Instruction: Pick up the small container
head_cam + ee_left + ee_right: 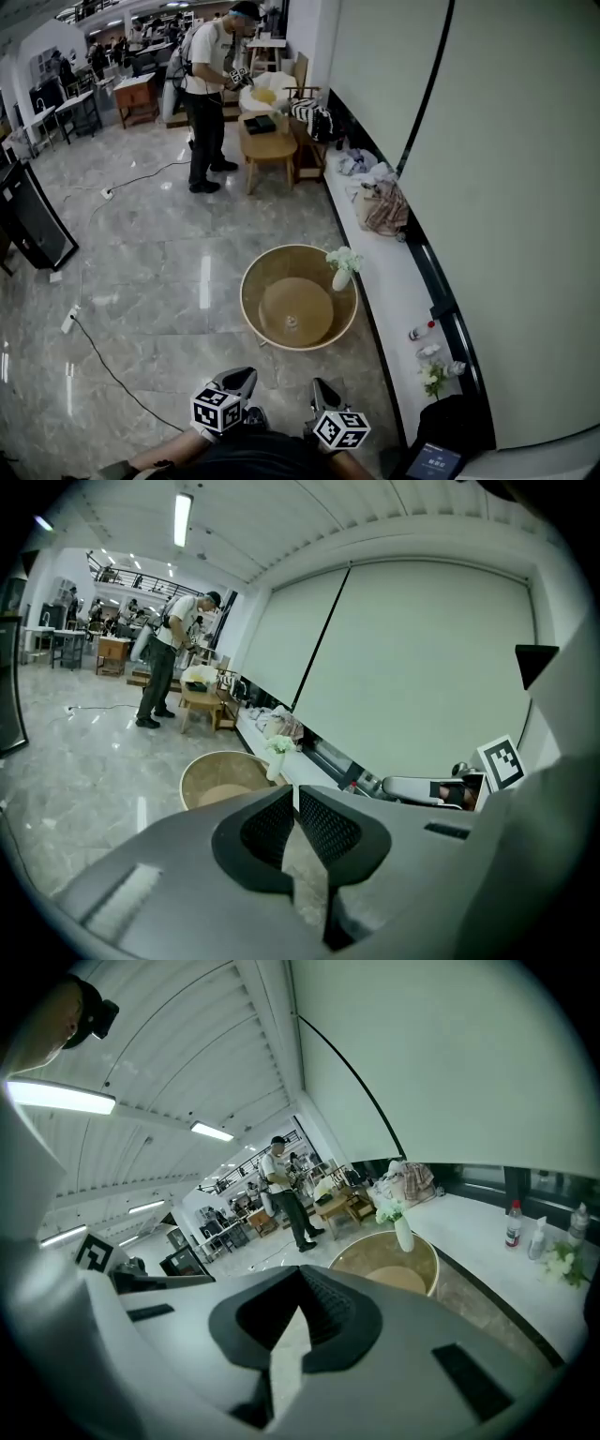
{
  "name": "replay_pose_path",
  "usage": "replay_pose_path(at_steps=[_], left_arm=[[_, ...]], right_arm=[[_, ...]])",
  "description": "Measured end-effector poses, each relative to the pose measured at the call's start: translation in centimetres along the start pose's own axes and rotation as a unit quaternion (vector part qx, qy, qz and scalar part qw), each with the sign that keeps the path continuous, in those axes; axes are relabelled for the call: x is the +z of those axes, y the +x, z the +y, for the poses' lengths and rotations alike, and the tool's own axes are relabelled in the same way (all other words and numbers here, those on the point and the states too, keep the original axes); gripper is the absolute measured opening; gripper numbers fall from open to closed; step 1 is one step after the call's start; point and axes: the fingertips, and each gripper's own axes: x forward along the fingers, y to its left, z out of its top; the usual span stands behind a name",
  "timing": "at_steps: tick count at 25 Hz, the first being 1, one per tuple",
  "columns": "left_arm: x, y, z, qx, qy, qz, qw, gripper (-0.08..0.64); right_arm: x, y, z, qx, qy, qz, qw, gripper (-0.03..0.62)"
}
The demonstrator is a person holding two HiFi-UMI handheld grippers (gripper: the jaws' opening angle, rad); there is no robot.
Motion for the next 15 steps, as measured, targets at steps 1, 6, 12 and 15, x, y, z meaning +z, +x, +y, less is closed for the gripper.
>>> replay_pose_path(at_steps=[1, 6, 12, 15], left_arm=[[0.1, 0.2, 0.7, -0.004, -0.003, 0.005, 1.0000, 0.015], [0.6, 1.0, 4.0, -0.013, -0.016, 0.024, 0.9995, 0.015], [1.5, 2.5, 7.2, -0.008, -0.023, 0.031, 0.9992, 0.017], [2.4, 3.9, 7.8, -0.012, -0.030, 0.032, 0.9990, 0.017]], right_arm=[[-0.1, 0.6, 0.2, -0.006, 0.002, 0.003, 1.000, 0.006], [-0.2, 2.3, 0.7, -0.034, 0.008, 0.016, 0.999, 0.006], [-0.4, 4.1, 0.5, -0.053, 0.011, 0.028, 0.998, 0.006], [0.1, 5.9, 0.0, -0.052, 0.017, 0.037, 0.998, 0.006]])
